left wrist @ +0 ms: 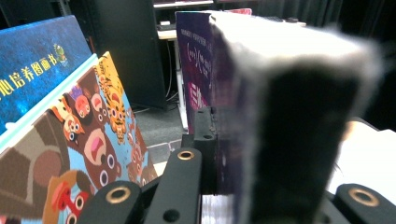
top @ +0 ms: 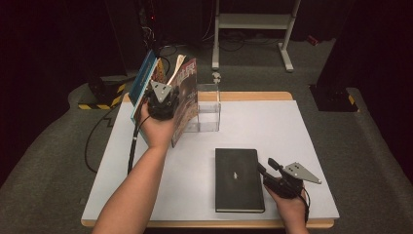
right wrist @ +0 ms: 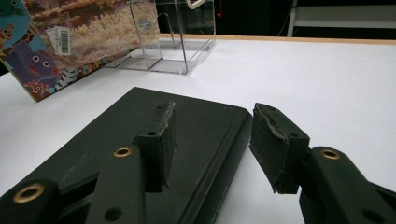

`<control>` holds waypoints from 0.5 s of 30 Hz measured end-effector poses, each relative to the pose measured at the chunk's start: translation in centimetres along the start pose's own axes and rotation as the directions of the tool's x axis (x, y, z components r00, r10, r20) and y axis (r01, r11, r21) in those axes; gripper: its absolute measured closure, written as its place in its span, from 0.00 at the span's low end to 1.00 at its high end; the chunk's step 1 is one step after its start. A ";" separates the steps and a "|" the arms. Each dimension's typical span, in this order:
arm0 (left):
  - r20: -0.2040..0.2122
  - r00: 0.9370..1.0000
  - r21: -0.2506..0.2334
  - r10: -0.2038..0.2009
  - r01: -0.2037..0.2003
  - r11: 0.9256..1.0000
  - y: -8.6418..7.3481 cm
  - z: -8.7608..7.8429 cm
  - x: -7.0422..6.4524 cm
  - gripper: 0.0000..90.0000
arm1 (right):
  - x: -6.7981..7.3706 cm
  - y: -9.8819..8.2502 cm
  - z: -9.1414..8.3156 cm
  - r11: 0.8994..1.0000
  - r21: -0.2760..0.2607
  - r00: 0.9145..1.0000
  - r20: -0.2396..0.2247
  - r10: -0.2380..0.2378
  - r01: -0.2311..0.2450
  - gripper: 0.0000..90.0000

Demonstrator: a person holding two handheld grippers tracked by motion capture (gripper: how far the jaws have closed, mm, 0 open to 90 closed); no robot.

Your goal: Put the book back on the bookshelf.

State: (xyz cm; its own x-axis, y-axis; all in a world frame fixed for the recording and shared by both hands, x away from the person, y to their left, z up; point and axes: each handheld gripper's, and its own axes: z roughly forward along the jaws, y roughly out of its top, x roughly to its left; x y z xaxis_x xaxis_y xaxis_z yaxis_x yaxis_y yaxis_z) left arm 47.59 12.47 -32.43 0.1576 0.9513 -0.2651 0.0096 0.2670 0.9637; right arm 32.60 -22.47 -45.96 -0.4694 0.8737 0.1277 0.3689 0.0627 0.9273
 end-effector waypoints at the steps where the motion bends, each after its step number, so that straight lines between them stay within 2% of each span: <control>1: -0.003 1.000 -0.001 0.003 -0.003 1.000 -0.1 0.3 0.0 0.93 | -0.1 0.0 0.0 1.000 -0.001 1.000 0.001 0.001 -0.001 0.55; 9: -0.017 1.000 -0.002 0.011 -0.011 1.000 -0.8 1.8 0.0 0.93 | -0.1 0.0 0.0 1.000 -0.001 1.000 0.003 0.004 -0.004 0.55; 15: -0.029 1.000 0.016 -0.006 0.006 1.000 -1.5 2.9 0.4 0.93 | 0.0 -0.1 0.1 1.000 0.004 1.000 0.000 0.002 -0.002 0.55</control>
State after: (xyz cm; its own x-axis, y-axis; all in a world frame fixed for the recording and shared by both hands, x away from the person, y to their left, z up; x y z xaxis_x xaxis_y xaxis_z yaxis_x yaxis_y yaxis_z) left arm 50.54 12.01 -33.92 0.1292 0.9537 -0.2717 0.0260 0.2706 0.9623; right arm 32.68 -22.40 -46.09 -0.4688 0.8737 0.1300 0.3730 0.0624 0.9257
